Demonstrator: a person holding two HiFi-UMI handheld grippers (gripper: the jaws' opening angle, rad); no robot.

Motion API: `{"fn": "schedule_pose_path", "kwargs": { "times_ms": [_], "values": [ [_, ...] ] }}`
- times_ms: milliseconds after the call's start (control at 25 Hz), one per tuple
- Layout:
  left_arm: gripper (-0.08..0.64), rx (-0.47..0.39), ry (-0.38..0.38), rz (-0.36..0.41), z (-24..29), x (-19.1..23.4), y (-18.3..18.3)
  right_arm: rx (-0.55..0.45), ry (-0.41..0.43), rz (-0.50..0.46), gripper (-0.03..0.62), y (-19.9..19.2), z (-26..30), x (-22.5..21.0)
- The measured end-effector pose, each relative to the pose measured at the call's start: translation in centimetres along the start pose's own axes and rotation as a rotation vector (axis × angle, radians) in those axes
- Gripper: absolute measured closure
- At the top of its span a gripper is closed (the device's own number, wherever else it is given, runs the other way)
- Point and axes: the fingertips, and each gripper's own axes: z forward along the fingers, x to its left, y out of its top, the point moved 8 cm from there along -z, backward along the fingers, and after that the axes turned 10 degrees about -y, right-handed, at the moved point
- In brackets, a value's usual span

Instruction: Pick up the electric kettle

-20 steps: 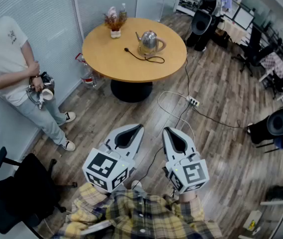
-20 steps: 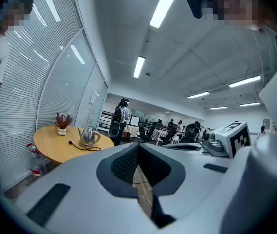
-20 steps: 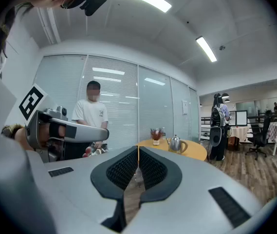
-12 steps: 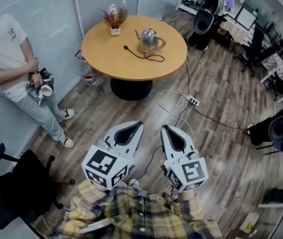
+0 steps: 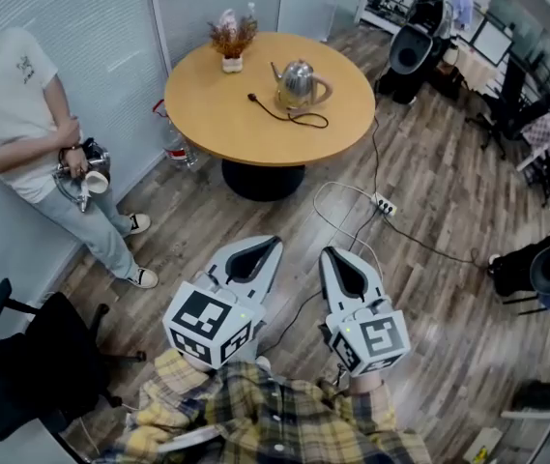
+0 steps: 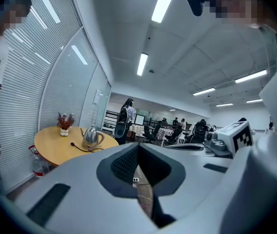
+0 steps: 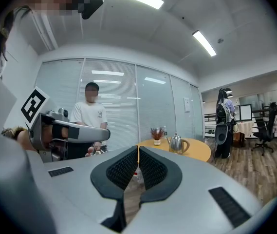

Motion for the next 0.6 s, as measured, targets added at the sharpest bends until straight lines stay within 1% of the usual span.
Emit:
{"fn": "schedule_pose_path", "kwargs": {
  "times_ms": [160, 440, 600],
  "values": [
    [0.558, -0.005, -0.005, 0.005, 2.1, 3.5, 0.7, -0.009, -0.007, 0.001, 0.557, 0.3, 3.7, -1.0],
    [0.558, -0.003, -0.037, 0.025, 7.0, 11.6, 3.5, -0.011, -0.034, -0.008, 0.557, 2.1, 12.7, -2.9],
    [0.558, -0.009, -0.044, 0.028, 9.6, 16.9, 5.4, -0.013, -0.044, -0.012, 0.557, 3.4, 18.5, -3.8]
  ]
}}
